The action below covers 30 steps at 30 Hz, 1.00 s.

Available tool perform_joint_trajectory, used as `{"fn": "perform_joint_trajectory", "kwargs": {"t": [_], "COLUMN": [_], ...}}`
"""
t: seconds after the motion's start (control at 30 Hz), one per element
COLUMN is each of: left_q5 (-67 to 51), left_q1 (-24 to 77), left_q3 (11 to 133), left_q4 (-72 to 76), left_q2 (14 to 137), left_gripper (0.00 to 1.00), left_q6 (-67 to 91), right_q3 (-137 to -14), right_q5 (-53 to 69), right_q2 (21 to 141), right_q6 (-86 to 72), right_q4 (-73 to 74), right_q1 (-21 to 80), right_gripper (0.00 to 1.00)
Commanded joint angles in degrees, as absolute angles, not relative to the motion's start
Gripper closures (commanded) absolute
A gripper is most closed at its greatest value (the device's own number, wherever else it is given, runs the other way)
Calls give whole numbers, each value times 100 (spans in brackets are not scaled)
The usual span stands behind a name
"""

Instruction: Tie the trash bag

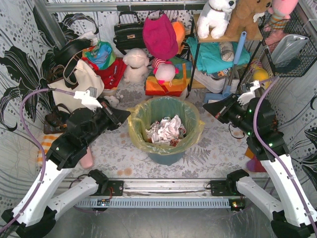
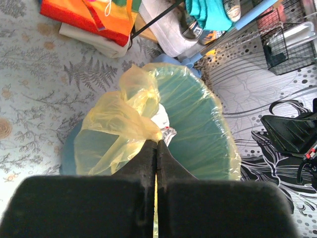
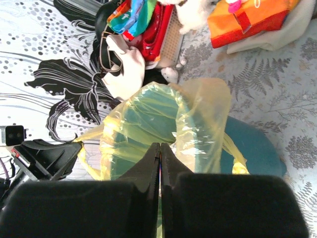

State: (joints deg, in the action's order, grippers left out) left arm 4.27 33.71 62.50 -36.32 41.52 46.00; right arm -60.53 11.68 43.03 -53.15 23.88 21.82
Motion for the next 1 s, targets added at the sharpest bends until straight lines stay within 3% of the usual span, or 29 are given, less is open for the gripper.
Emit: {"fn": "perform_joint_trajectory", "kwargs": {"t": [0.0,0.23,0.4,0.67,0.8,0.97], "left_q5": [375,288,225,-37,-69,-117], "left_q1": [3382,3379,3383,3381,3384,3384], "left_q3": [6508,6092,5836,5826,5811,5796], "left_q4": [-3227,-3464,-3730,-4219,-4410,-4362], "left_q2": [4246,4338,4220,4184,4142,4058], "left_gripper": [100,100,100,100,100,100], "left_q6": [4398,4425,4504,4427,4383,4471], "right_q3": [-6320,-6149,-5735,-4734,-4384,-3942], "right_q5": [1436,1164,833,1156,1401,1933], "right_q2": [4314,4199,3925,3887,3965,4055], "right_q6": [-5407,-5264,-5211,-5280,-5314,-5689], "right_q4": [1916,2686,3341,3189,2761,1912], "right_q1": [2149,2153,2148,2153,2151,2153], "right_gripper": [100,100,71,44,42,49]}}
